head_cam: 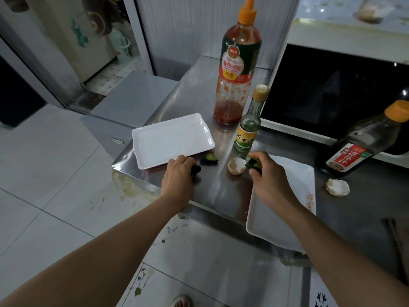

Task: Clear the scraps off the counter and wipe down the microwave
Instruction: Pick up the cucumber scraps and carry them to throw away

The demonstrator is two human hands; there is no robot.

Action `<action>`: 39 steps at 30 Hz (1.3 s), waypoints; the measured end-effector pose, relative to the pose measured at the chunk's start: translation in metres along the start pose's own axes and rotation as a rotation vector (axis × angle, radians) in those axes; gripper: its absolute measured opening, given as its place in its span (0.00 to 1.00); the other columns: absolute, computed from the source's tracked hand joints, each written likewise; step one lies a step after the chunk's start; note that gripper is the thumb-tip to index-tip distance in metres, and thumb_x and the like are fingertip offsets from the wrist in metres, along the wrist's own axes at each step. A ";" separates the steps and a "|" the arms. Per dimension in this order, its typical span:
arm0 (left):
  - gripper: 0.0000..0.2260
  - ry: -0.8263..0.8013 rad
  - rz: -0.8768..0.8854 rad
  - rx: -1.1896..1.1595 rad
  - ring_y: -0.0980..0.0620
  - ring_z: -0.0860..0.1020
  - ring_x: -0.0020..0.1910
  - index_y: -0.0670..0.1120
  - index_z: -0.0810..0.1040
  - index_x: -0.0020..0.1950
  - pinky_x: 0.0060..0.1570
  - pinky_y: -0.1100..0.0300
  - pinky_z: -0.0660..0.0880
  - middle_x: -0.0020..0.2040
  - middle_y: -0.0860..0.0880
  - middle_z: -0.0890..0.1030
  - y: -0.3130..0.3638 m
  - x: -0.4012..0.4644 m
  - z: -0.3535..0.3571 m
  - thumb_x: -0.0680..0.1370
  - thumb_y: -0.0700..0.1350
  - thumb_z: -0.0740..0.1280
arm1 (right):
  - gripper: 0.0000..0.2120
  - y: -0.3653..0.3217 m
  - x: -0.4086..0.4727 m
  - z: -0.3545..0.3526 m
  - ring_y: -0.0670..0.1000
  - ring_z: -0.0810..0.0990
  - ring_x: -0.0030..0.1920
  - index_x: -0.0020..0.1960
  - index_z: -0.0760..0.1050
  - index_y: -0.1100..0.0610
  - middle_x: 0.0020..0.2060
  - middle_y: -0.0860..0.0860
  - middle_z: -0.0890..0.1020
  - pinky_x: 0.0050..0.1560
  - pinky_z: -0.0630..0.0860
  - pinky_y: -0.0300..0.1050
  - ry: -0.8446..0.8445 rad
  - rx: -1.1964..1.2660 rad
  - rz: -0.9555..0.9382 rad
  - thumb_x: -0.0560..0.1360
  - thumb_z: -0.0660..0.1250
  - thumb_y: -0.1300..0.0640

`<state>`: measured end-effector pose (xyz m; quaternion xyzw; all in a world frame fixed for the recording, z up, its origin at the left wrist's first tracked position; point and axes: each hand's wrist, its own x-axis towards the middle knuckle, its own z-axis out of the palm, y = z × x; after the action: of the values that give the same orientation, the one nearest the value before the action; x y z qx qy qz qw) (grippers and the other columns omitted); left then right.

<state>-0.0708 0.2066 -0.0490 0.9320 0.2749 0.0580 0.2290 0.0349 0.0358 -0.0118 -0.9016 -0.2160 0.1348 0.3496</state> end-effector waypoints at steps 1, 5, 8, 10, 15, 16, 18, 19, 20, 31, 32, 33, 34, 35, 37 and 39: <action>0.09 0.003 0.007 -0.017 0.44 0.69 0.54 0.42 0.75 0.55 0.47 0.50 0.73 0.55 0.45 0.74 0.002 0.001 0.000 0.75 0.36 0.63 | 0.17 0.000 0.001 0.000 0.53 0.74 0.62 0.65 0.70 0.55 0.63 0.53 0.76 0.55 0.65 0.37 0.000 0.000 -0.001 0.77 0.63 0.64; 0.11 0.015 0.011 -0.075 0.45 0.69 0.55 0.43 0.75 0.57 0.50 0.50 0.72 0.55 0.45 0.75 0.014 0.006 0.003 0.76 0.37 0.63 | 0.17 0.001 0.002 -0.002 0.53 0.74 0.62 0.65 0.70 0.55 0.62 0.53 0.76 0.55 0.65 0.36 0.006 0.003 -0.013 0.77 0.62 0.64; 0.12 0.016 -0.009 -0.092 0.45 0.69 0.56 0.43 0.74 0.59 0.51 0.51 0.72 0.56 0.45 0.74 0.019 0.007 0.003 0.76 0.37 0.62 | 0.17 0.001 0.002 -0.002 0.54 0.74 0.61 0.65 0.70 0.55 0.62 0.53 0.76 0.55 0.66 0.37 0.002 0.012 -0.016 0.77 0.63 0.64; 0.12 0.020 -0.010 -0.093 0.44 0.70 0.56 0.43 0.74 0.59 0.52 0.51 0.72 0.56 0.44 0.74 0.020 0.007 0.001 0.76 0.36 0.62 | 0.17 0.000 0.003 -0.001 0.54 0.74 0.61 0.65 0.69 0.55 0.62 0.53 0.76 0.55 0.66 0.38 -0.013 0.015 -0.021 0.77 0.62 0.65; 0.11 0.035 -0.007 -0.084 0.44 0.73 0.54 0.44 0.75 0.59 0.54 0.51 0.73 0.56 0.45 0.75 0.015 0.012 -0.013 0.78 0.38 0.62 | 0.19 -0.012 0.006 0.006 0.53 0.74 0.59 0.66 0.69 0.54 0.61 0.55 0.76 0.54 0.67 0.37 -0.053 0.025 -0.078 0.77 0.61 0.67; 0.10 0.038 -0.008 -0.090 0.44 0.74 0.54 0.44 0.75 0.59 0.54 0.50 0.73 0.55 0.44 0.75 0.013 0.013 -0.016 0.78 0.39 0.62 | 0.19 -0.016 0.008 0.008 0.51 0.74 0.57 0.66 0.69 0.54 0.61 0.54 0.76 0.52 0.66 0.37 -0.063 0.028 -0.092 0.77 0.61 0.66; 0.10 0.047 -0.005 -0.095 0.43 0.75 0.53 0.43 0.75 0.59 0.54 0.48 0.74 0.55 0.44 0.76 0.009 0.014 -0.021 0.78 0.39 0.62 | 0.19 -0.026 0.011 0.016 0.47 0.72 0.52 0.65 0.70 0.53 0.59 0.53 0.76 0.49 0.66 0.36 -0.079 0.031 -0.121 0.77 0.60 0.66; 0.10 0.052 -0.003 -0.096 0.44 0.75 0.53 0.44 0.75 0.59 0.54 0.49 0.74 0.55 0.44 0.76 0.007 0.015 -0.023 0.78 0.39 0.62 | 0.18 -0.031 0.014 0.020 0.47 0.72 0.52 0.65 0.70 0.53 0.59 0.53 0.76 0.49 0.66 0.37 -0.083 0.032 -0.133 0.77 0.60 0.66; 0.10 0.055 -0.003 -0.102 0.44 0.76 0.53 0.44 0.75 0.59 0.54 0.51 0.74 0.55 0.44 0.76 0.005 0.015 -0.025 0.78 0.39 0.62 | 0.18 -0.036 0.016 0.025 0.48 0.73 0.53 0.65 0.69 0.53 0.59 0.53 0.76 0.50 0.68 0.39 -0.082 0.029 -0.139 0.77 0.59 0.66; 0.10 -0.033 0.024 -0.074 0.48 0.76 0.51 0.45 0.76 0.56 0.43 0.59 0.67 0.53 0.46 0.78 -0.027 0.007 -0.032 0.78 0.38 0.60 | 0.19 -0.058 0.034 0.067 0.52 0.73 0.58 0.66 0.68 0.54 0.59 0.54 0.75 0.48 0.65 0.38 0.032 -0.073 -0.058 0.78 0.58 0.67; 0.10 -0.048 0.034 -0.071 0.48 0.76 0.51 0.45 0.76 0.57 0.43 0.58 0.69 0.53 0.47 0.78 -0.029 0.007 -0.032 0.78 0.39 0.60 | 0.19 -0.058 0.034 0.068 0.51 0.73 0.57 0.66 0.68 0.54 0.59 0.54 0.75 0.47 0.64 0.38 0.040 -0.079 -0.058 0.77 0.58 0.68; 0.10 -0.060 0.045 -0.070 0.47 0.76 0.52 0.45 0.76 0.57 0.45 0.57 0.71 0.54 0.47 0.78 -0.030 0.008 -0.032 0.78 0.39 0.61 | 0.20 -0.057 0.034 0.069 0.51 0.73 0.57 0.66 0.68 0.54 0.59 0.53 0.75 0.47 0.64 0.37 0.049 -0.088 -0.055 0.77 0.58 0.68; 0.10 -0.065 0.056 -0.069 0.47 0.76 0.52 0.46 0.76 0.58 0.45 0.56 0.72 0.54 0.47 0.78 -0.030 0.008 -0.032 0.78 0.39 0.61 | 0.19 -0.057 0.035 0.071 0.50 0.73 0.57 0.66 0.68 0.53 0.59 0.53 0.75 0.46 0.63 0.35 0.059 -0.099 -0.051 0.78 0.58 0.68; 0.10 -0.065 0.065 -0.068 0.48 0.77 0.51 0.46 0.76 0.58 0.45 0.57 0.72 0.54 0.47 0.79 -0.030 0.009 -0.032 0.77 0.39 0.61 | 0.19 -0.056 0.035 0.072 0.50 0.73 0.57 0.66 0.68 0.53 0.60 0.53 0.75 0.45 0.61 0.34 0.068 -0.113 -0.049 0.78 0.58 0.67; 0.10 -0.064 0.080 -0.073 0.48 0.77 0.52 0.46 0.76 0.57 0.46 0.56 0.73 0.54 0.48 0.79 -0.029 0.011 -0.032 0.77 0.39 0.61 | 0.20 -0.056 0.038 0.076 0.51 0.72 0.59 0.67 0.67 0.54 0.60 0.53 0.74 0.43 0.58 0.32 0.080 -0.143 -0.055 0.78 0.58 0.68; 0.10 -0.068 0.086 -0.079 0.47 0.77 0.51 0.45 0.76 0.57 0.49 0.51 0.75 0.54 0.47 0.79 -0.028 0.012 -0.032 0.77 0.39 0.61 | 0.20 -0.055 0.040 0.080 0.53 0.71 0.61 0.67 0.67 0.55 0.61 0.54 0.74 0.46 0.61 0.34 0.076 -0.156 -0.066 0.77 0.57 0.69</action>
<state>-0.0815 0.2461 -0.0338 0.9346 0.2243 0.0469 0.2721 0.0213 0.1376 -0.0349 -0.9230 -0.2423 0.0718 0.2903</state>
